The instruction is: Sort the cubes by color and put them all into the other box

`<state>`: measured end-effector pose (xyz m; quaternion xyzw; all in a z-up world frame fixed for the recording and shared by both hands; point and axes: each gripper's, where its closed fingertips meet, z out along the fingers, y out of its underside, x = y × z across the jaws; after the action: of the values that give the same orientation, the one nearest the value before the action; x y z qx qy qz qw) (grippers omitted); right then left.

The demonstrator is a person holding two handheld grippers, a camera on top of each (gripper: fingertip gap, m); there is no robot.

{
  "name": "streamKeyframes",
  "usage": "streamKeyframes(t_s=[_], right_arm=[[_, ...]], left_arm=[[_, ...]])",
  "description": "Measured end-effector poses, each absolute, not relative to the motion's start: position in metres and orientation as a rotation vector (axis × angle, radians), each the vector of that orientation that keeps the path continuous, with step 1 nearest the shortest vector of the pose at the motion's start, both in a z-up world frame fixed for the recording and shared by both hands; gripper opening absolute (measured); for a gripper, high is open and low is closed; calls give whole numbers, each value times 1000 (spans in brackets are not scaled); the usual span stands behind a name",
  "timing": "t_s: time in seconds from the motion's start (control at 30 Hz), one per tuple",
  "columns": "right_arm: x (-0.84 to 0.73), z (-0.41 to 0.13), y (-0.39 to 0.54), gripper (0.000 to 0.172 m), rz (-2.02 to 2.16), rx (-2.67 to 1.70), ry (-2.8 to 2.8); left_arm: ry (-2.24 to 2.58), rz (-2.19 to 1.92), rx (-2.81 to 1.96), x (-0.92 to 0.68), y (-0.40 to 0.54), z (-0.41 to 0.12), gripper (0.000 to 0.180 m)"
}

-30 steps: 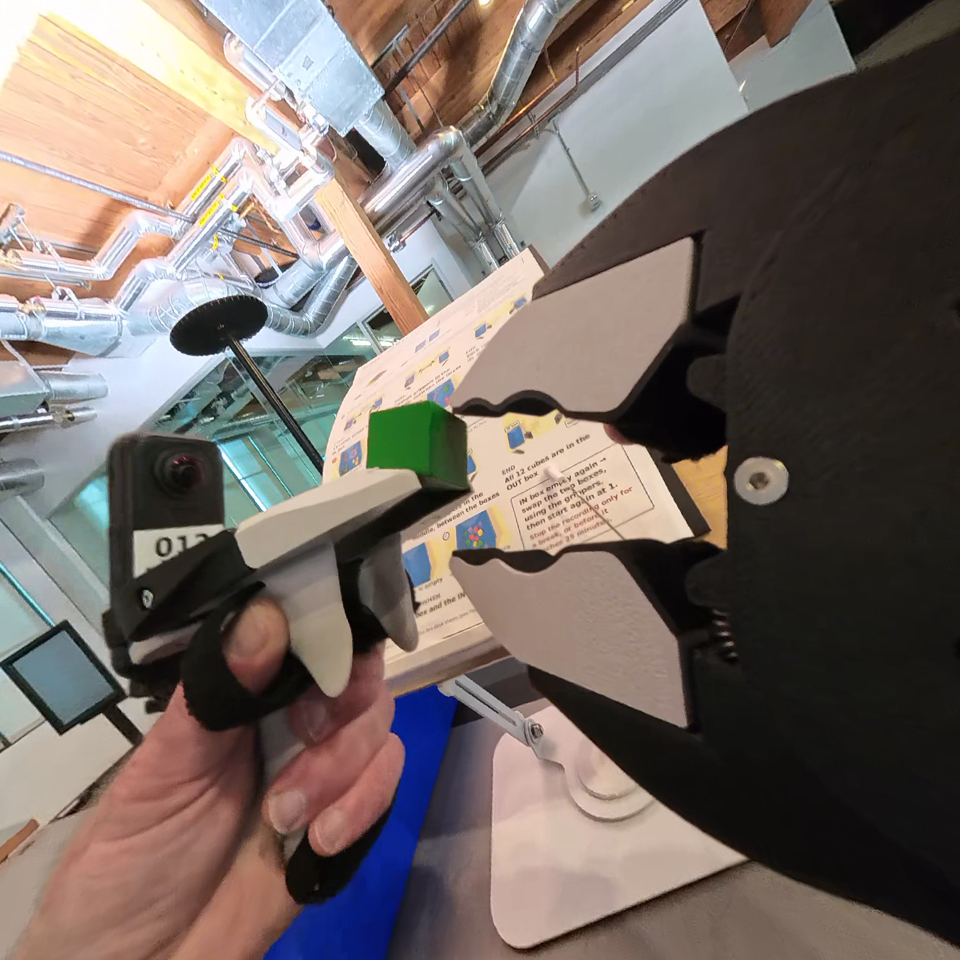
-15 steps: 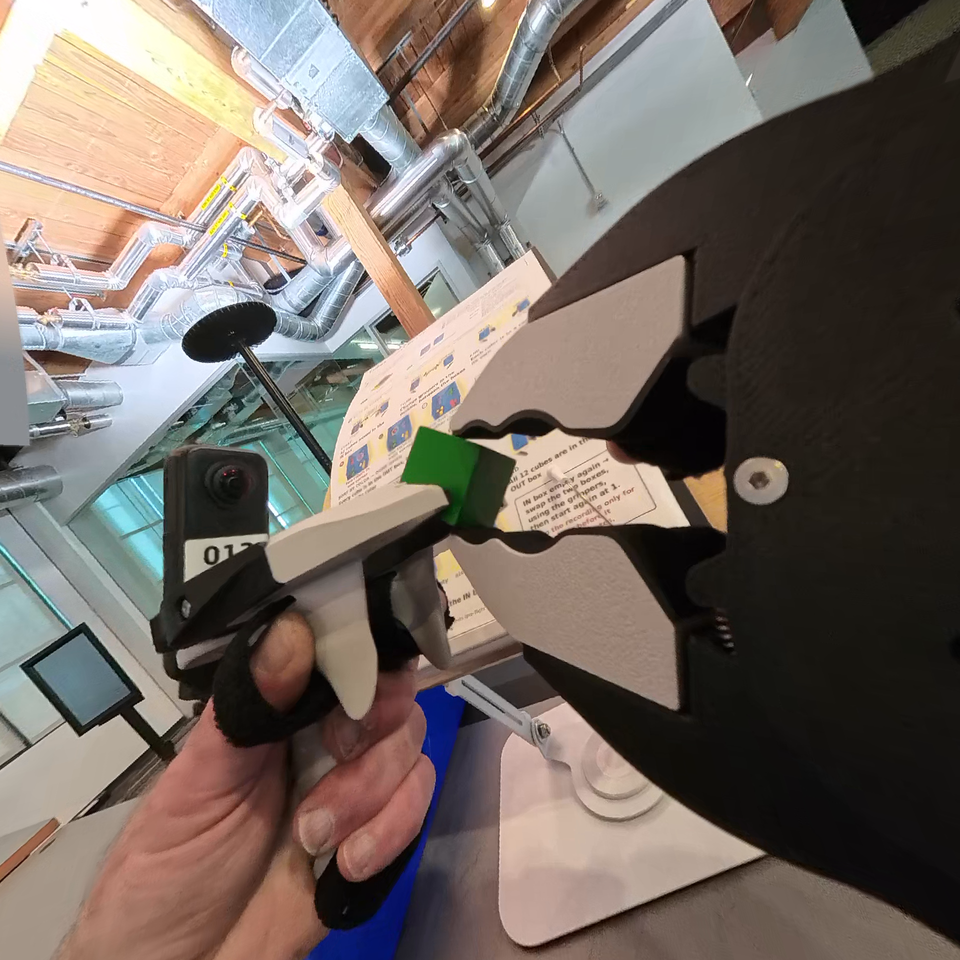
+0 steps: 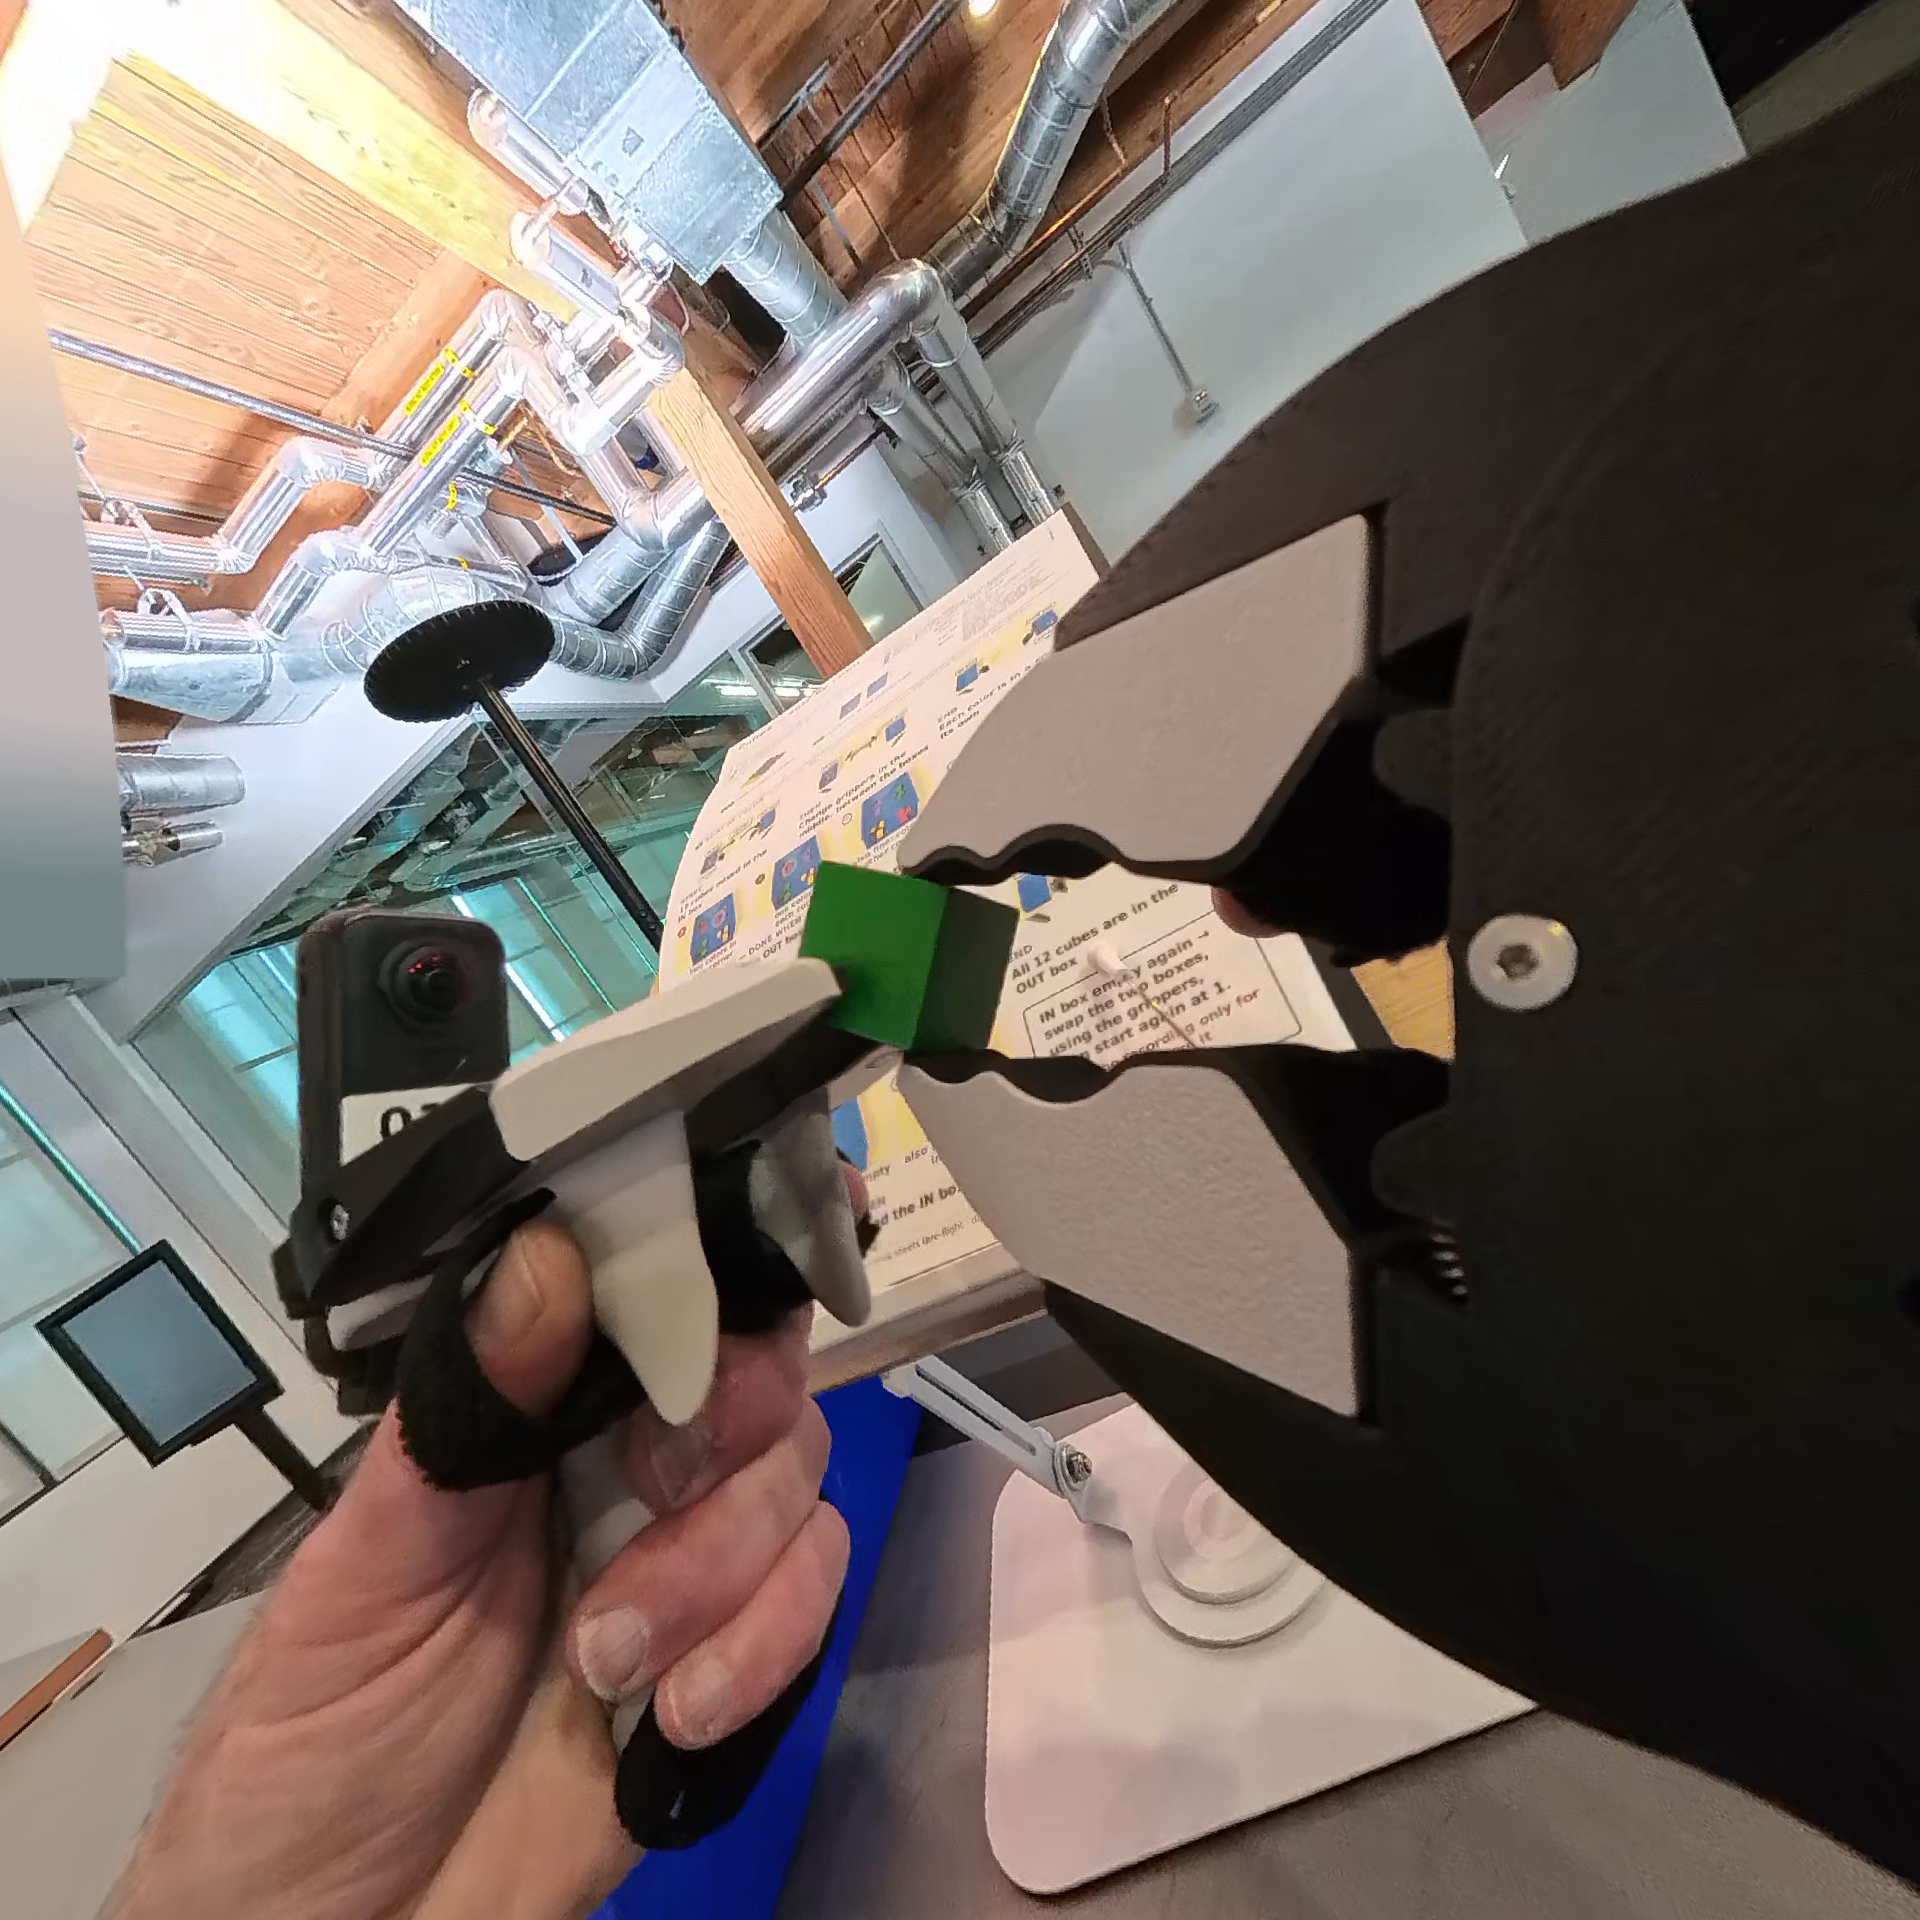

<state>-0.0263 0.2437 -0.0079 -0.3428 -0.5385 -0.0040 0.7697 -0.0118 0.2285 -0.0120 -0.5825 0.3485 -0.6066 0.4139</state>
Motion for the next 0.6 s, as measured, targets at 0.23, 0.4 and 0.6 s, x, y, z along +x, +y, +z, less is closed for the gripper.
streamKeyframes(t_s=[0.23, 0.4, 0.6], right_arm=[[3, -4, 268, 30, -128, -813, -1207], [58, 1, 302, 30, -209, -973, -1215], [155, -20, 340, 30, -404, -1302, -1266]], left_arm=[[873, -1414, -1449, -20, 233, -8, 18], [858, -1396, -1444, -25, 237, -8, 3], [856, -1316, -1446, -30, 241, -6, 0]])
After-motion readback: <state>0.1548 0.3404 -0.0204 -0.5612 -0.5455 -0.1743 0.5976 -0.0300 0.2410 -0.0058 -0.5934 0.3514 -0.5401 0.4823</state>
